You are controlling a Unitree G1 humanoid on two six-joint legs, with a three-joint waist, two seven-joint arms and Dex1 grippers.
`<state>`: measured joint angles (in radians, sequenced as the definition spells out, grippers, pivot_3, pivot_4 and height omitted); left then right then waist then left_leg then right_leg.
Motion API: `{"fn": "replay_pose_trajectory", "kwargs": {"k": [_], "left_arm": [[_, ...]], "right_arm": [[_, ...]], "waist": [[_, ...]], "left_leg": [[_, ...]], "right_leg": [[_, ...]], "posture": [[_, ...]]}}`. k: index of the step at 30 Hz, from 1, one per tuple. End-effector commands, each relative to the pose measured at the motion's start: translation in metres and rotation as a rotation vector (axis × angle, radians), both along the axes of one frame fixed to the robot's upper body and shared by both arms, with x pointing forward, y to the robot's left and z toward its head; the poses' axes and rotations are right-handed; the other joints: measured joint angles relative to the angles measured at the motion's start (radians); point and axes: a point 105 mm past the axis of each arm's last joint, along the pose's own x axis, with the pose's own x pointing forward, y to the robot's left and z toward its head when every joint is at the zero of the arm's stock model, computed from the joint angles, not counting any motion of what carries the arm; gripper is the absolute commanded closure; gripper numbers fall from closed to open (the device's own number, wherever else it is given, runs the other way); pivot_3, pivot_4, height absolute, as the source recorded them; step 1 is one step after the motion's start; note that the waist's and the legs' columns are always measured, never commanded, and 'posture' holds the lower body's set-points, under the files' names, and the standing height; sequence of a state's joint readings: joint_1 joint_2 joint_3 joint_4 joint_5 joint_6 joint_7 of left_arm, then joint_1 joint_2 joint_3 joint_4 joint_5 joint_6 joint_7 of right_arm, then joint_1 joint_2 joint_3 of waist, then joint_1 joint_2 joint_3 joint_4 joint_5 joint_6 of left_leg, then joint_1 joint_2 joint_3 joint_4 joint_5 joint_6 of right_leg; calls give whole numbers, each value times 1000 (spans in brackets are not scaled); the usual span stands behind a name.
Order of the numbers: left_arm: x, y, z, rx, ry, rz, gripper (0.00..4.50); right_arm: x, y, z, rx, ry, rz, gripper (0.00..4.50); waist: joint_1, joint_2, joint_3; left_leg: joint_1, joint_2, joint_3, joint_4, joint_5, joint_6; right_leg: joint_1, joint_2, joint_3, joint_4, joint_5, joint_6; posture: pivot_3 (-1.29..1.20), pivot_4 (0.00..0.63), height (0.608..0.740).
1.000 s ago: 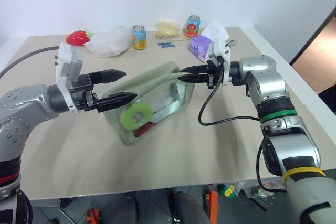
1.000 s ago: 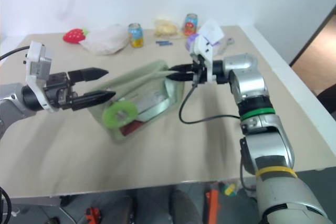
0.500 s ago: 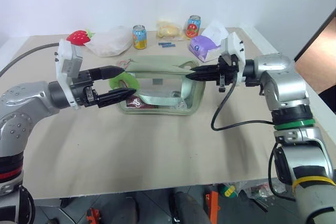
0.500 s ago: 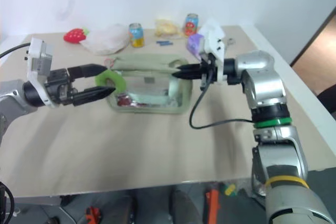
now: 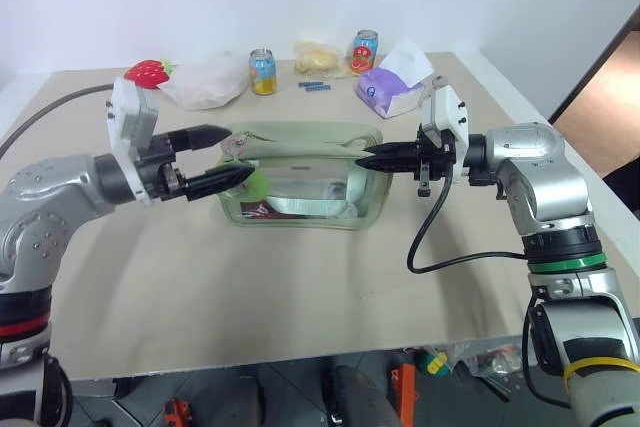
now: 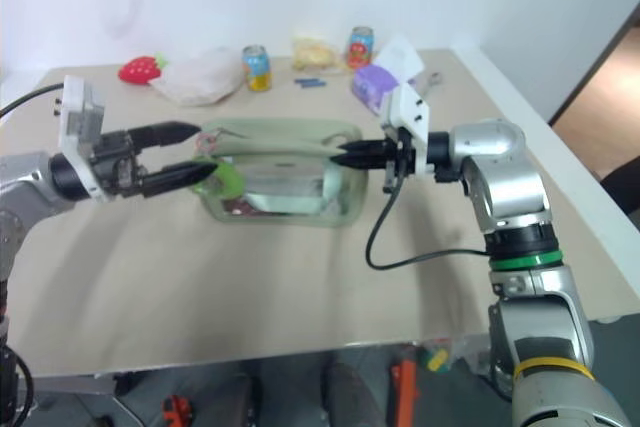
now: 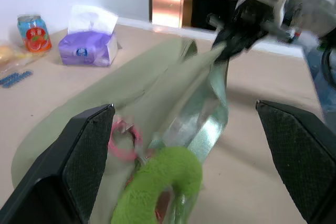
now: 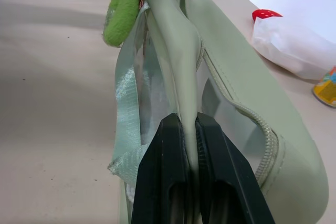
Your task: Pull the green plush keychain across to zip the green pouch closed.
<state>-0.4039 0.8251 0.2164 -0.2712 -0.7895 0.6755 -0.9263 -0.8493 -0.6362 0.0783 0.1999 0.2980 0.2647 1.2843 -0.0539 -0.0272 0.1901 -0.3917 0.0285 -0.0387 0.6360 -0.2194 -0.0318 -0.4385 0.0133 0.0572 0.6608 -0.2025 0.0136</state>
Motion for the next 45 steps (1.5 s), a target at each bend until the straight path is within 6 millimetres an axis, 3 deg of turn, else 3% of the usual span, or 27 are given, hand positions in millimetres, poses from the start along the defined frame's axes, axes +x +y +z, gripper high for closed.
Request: {"fn": "replay_pose_trajectory", "kwargs": {"k": [1,6,15,20,21,22,25,36,45], "left_arm": [[-1,17,-6,21,-93,142,0],[5,28,-20,-38,-125,288,0],[5,11,-20,-99,-120,236,0],[-1,9,-18,-133,-92,250,1522],[-2,11,-18,-138,-90,270,1522],[-2,13,-18,-148,-84,290,1976],[-6,16,-19,-154,-78,339,2747],[-6,15,-26,-153,-48,386,2747],[-3,3,-34,-171,5,347,2747]], "right_arm": [[-3,-1,9,9,-56,-3,4471],[-4,2,9,15,-58,-1,4471],[-3,0,8,4,-57,-8,4471],[-3,-2,7,-3,-53,-11,4500],[-3,-2,7,-3,-53,-12,4500],[-3,-2,8,-4,-53,-12,4500],[-2,-3,8,-3,-52,-15,4500],[2,0,10,5,-53,-11,4500],[3,3,12,19,-52,-6,4500]], "waist": [[5,-1,0],[6,-1,0],[5,-2,0],[5,-2,0],[5,-2,0],[4,-2,0],[5,-2,0],[6,-3,0],[5,-3,0]], "left_leg": [[-1,0,0,0,0,0],[1,0,1,2,0,0],[1,0,5,3,1,0],[1,0,6,3,1,0],[1,0,6,3,1,0],[1,0,6,3,1,0],[1,0,6,3,1,0],[1,0,6,3,1,0],[1,0,7,3,1,0]], "right_leg": [[-1,0,0,1,0,0],[0,0,1,2,1,0],[0,0,4,2,4,2],[-1,0,5,2,3,2],[-1,0,5,2,3,2],[-1,0,5,2,3,2],[-1,0,5,2,3,2],[-1,0,5,2,4,3],[-1,0,6,2,4,3]], "posture": [[0,150,740],[0,150,740],[0,150,740],[0,150,740],[0,150,740],[0,150,740],[0,150,740],[0,150,740],[0,150,740]]}}
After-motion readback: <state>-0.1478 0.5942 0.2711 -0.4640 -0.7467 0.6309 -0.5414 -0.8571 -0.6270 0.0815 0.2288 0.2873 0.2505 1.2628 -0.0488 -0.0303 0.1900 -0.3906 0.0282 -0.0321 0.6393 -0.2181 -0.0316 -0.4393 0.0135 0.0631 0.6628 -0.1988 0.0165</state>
